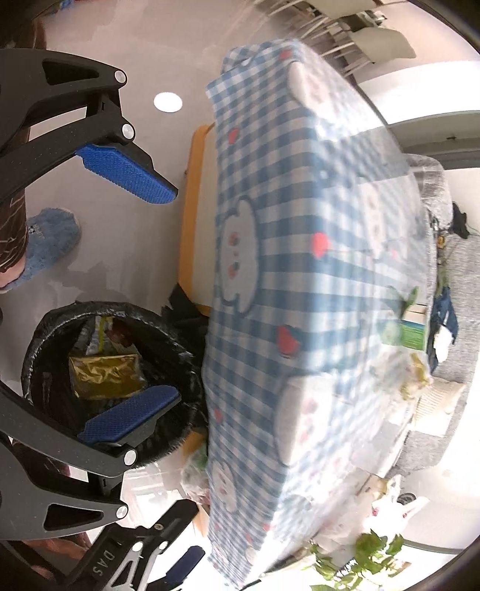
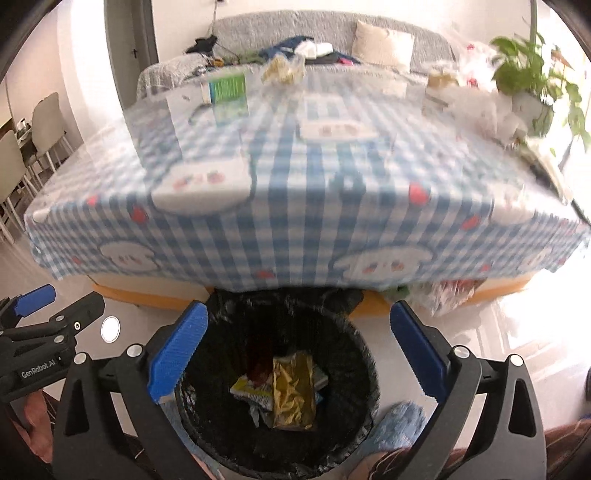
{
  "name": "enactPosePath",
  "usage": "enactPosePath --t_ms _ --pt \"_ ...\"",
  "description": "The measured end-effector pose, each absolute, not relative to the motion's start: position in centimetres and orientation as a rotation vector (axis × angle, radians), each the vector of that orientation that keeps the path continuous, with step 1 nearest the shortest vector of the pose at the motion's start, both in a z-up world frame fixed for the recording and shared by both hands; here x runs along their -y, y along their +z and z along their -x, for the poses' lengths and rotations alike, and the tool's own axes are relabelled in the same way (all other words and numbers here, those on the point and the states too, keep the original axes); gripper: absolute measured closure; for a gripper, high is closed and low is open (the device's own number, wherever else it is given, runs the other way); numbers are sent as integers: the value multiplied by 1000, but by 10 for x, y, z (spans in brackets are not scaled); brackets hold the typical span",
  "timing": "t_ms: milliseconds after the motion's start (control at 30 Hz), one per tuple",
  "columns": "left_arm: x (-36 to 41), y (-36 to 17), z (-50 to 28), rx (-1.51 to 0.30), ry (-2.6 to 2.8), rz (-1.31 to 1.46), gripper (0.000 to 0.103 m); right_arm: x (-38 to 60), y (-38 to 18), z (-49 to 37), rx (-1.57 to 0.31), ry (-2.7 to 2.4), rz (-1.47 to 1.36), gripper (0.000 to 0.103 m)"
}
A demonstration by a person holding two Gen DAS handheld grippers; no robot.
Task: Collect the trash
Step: 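Move both open tools from the bin back over the table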
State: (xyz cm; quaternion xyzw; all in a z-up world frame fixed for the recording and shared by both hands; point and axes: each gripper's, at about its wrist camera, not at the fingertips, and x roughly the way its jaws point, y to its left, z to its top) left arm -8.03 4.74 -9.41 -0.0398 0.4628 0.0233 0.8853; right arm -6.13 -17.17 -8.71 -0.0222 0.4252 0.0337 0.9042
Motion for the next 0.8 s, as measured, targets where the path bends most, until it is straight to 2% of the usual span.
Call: enactPosePath --t_ms 367,800 --pt "-64 -60 44 -918 46 119 6 171 -28 23 -769 80 90 8" --pt "-71 -37 -24 -878 56 137 6 168 -5 -46 -720 82 95 8"
